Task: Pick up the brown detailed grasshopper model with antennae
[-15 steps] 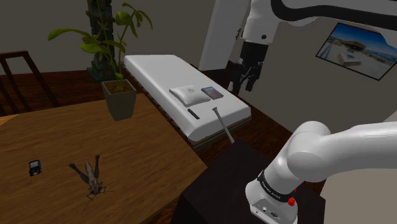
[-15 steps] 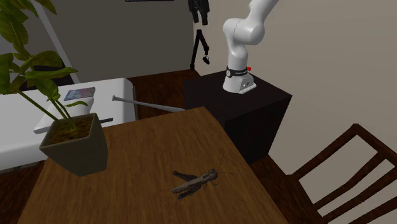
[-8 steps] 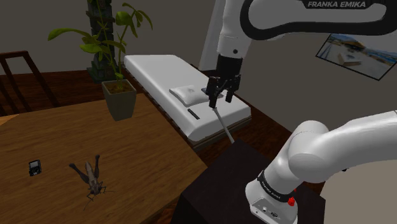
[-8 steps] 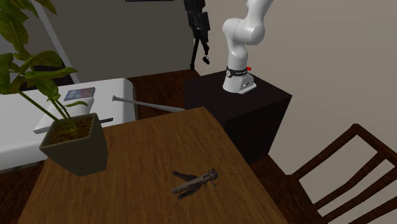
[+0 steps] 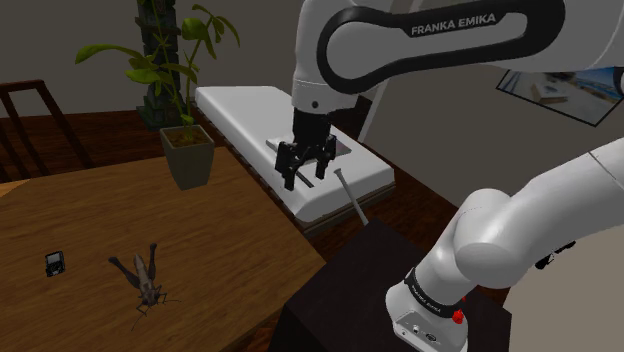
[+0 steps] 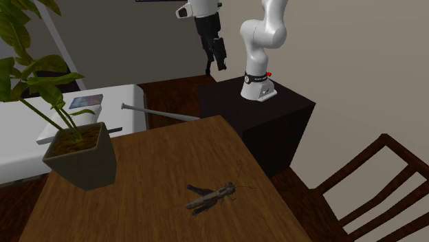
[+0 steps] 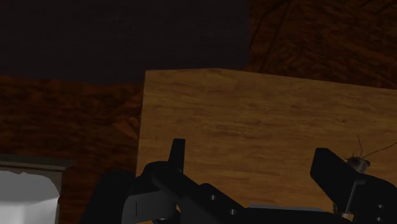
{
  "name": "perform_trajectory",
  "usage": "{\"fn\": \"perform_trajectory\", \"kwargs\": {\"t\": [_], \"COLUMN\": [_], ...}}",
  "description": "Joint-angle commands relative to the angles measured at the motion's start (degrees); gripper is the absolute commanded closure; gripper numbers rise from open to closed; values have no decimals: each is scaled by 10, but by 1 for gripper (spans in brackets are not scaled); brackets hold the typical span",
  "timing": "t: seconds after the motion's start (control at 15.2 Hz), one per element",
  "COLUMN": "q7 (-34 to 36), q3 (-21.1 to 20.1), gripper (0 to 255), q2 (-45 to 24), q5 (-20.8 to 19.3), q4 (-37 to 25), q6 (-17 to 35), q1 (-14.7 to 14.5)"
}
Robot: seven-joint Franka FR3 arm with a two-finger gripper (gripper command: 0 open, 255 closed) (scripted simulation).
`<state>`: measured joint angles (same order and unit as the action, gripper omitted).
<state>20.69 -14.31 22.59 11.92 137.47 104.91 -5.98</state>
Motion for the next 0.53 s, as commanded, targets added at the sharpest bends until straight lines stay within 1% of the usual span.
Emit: {"fn": "perform_trajectory", "kwargs": {"t": [0.0,0.2,0.46], "q7": [23,54,98], "q3": [-20,-43,-68], "gripper": [0,0,0], "q2": [-39,-102,-190], "q5": [5,1,-16], "q4": [-10,-37,-83], "q6": [30,66,108], "q1": [-7,-13,-23]}}
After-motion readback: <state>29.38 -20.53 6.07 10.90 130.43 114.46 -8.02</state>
